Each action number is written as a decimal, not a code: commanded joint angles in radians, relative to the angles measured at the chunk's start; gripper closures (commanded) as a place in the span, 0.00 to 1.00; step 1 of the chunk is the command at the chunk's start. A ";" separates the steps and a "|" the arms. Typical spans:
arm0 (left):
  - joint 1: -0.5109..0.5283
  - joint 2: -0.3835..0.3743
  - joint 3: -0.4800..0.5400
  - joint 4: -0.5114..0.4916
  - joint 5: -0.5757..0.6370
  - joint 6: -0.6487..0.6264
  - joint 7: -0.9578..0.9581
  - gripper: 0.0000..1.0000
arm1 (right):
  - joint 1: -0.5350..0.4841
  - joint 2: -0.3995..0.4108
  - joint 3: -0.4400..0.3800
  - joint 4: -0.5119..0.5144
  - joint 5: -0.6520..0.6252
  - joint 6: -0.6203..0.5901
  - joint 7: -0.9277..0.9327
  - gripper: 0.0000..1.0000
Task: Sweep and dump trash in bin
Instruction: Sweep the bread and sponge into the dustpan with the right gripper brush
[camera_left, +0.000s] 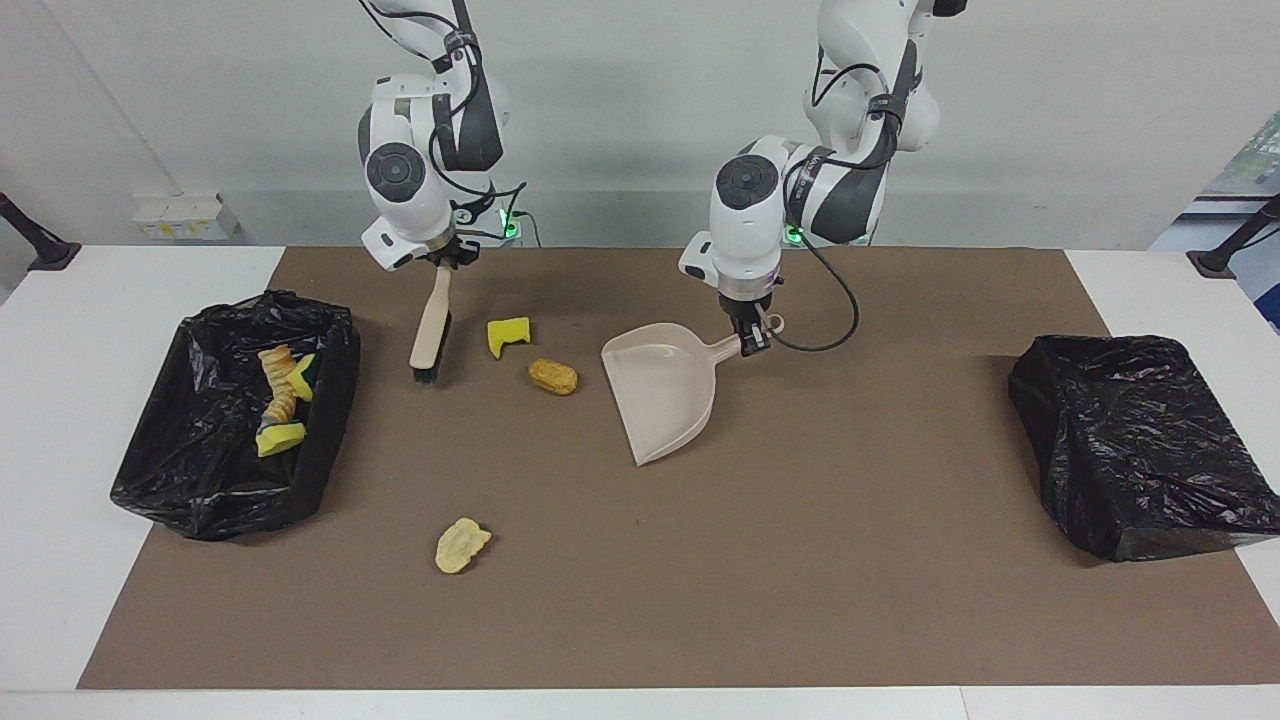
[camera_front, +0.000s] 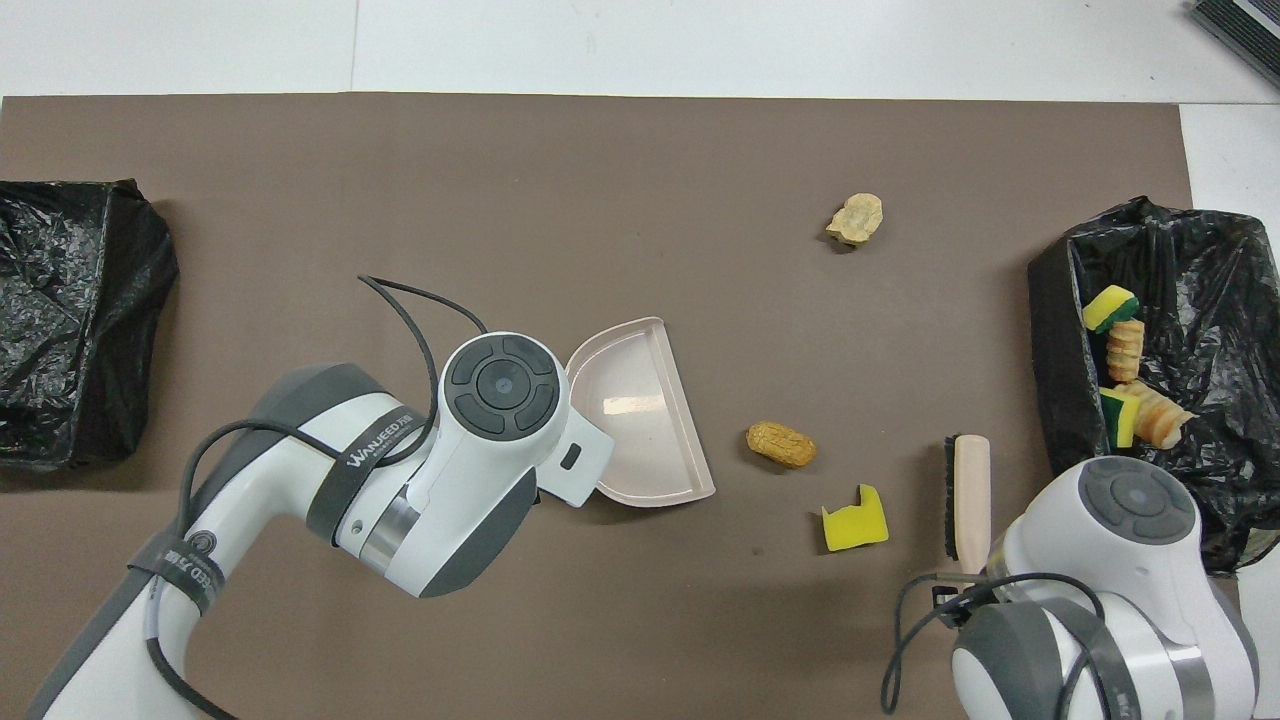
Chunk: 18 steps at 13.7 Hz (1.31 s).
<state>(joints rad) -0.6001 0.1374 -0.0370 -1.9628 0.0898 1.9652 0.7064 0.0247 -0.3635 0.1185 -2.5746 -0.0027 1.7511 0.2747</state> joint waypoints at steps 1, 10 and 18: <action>-0.040 -0.012 0.011 -0.028 0.018 -0.011 0.013 1.00 | 0.062 -0.057 0.012 -0.074 0.053 0.048 0.089 1.00; -0.049 -0.028 0.011 -0.051 0.019 -0.052 0.008 1.00 | 0.248 0.105 0.013 -0.009 0.110 0.157 0.310 1.00; -0.046 -0.033 0.011 -0.051 0.019 -0.092 0.010 1.00 | 0.346 0.383 0.018 0.264 0.250 0.177 0.532 1.00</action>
<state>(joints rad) -0.6294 0.1345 -0.0381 -1.9830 0.0905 1.9050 0.7078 0.3440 -0.0702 0.1329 -2.3887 0.2091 1.9118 0.7476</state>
